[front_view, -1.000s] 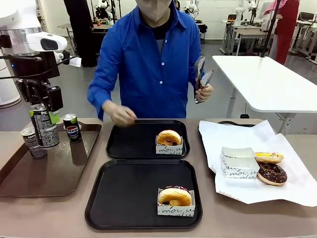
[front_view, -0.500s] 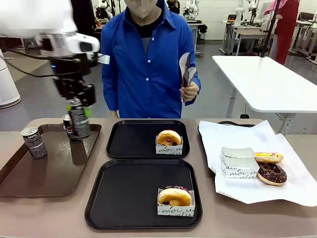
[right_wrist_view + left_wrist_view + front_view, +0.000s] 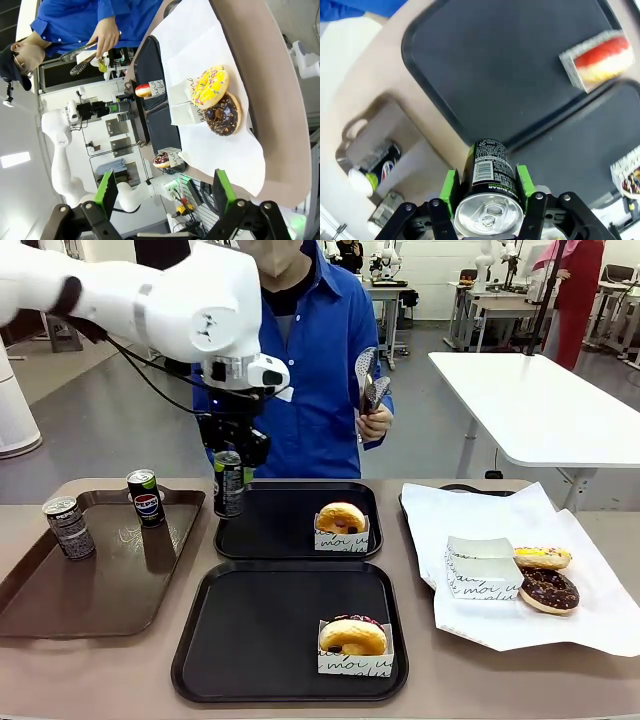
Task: Set up donuts and drinks on trays.
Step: Pick up one Pepsi coke and place it on the Flat Tray.
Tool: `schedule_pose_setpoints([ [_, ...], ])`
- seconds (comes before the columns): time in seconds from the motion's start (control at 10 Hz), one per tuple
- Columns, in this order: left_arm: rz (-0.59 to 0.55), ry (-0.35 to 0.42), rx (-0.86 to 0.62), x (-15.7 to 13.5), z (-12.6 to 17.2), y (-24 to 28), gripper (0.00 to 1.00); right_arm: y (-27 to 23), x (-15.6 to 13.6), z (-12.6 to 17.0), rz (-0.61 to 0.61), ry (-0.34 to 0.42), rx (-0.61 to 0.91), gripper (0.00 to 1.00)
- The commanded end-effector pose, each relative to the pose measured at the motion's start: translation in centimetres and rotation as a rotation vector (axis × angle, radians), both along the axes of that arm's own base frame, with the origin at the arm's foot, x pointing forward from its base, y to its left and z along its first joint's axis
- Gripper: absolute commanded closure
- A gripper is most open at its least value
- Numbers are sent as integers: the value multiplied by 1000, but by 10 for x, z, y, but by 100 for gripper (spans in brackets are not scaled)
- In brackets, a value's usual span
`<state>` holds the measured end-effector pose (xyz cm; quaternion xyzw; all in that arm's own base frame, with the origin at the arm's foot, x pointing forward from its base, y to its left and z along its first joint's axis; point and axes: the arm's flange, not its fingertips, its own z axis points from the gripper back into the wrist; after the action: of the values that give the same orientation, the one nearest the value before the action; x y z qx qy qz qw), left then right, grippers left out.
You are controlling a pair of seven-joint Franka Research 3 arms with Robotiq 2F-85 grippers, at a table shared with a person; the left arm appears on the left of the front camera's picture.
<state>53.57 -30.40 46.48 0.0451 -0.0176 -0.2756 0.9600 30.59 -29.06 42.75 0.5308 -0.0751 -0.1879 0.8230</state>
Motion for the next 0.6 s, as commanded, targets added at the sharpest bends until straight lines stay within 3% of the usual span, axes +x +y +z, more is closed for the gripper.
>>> schedule_pose_setpoints([
  [0.0,35,-63,-50,15,-13,8,43,1,-1,-1,4,-13,10,0],
  [0.5,27,-107,-149,9,-69,17,43,1,-1,-1,4,-13,10,0],
])
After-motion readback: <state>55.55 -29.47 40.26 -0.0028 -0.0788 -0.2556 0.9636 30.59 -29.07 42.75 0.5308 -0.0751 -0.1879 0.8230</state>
